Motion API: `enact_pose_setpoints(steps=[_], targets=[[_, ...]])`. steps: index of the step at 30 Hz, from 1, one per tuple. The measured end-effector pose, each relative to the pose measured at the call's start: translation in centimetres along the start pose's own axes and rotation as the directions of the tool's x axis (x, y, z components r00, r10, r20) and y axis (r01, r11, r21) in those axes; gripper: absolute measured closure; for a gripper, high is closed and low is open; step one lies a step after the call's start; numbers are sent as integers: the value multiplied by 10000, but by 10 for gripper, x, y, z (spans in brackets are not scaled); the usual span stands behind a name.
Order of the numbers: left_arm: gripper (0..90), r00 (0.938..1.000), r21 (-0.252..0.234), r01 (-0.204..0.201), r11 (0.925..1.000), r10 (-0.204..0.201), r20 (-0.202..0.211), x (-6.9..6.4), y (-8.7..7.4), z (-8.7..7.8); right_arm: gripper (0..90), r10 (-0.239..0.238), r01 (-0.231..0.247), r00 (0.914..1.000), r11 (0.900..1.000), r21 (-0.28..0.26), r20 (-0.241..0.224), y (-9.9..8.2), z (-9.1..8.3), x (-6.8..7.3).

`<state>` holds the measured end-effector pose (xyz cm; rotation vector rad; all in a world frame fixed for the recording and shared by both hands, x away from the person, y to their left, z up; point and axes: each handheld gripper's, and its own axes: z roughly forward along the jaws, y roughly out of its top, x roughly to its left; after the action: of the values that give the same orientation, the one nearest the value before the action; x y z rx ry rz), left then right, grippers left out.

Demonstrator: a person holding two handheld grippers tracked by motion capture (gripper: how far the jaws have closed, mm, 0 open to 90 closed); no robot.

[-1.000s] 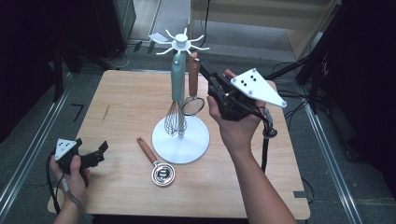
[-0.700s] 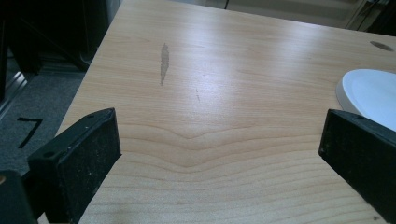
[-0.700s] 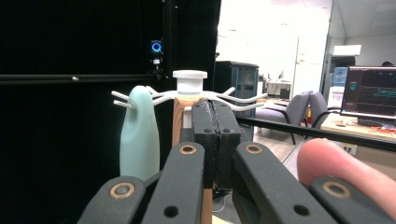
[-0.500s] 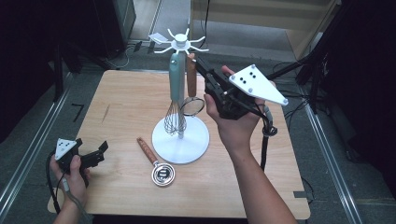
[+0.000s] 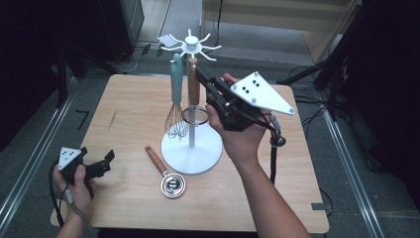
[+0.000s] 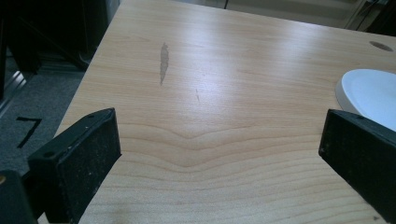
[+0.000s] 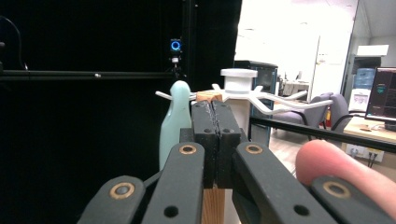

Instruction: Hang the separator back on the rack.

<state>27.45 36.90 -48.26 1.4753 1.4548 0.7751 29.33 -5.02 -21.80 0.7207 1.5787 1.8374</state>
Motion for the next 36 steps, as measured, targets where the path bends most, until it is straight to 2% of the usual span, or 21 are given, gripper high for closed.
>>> enact_pose_setpoints(steps=[26,36], targets=[[0,10000,49,-20,10000,19,60,0,0,0,900,-68,74,9995,9998,199,-303,-4,21,18],[0,10000,54,-29,10000,29,70,0,0,0,900,-35,45,9994,9995,308,-333,-6,32,20]])
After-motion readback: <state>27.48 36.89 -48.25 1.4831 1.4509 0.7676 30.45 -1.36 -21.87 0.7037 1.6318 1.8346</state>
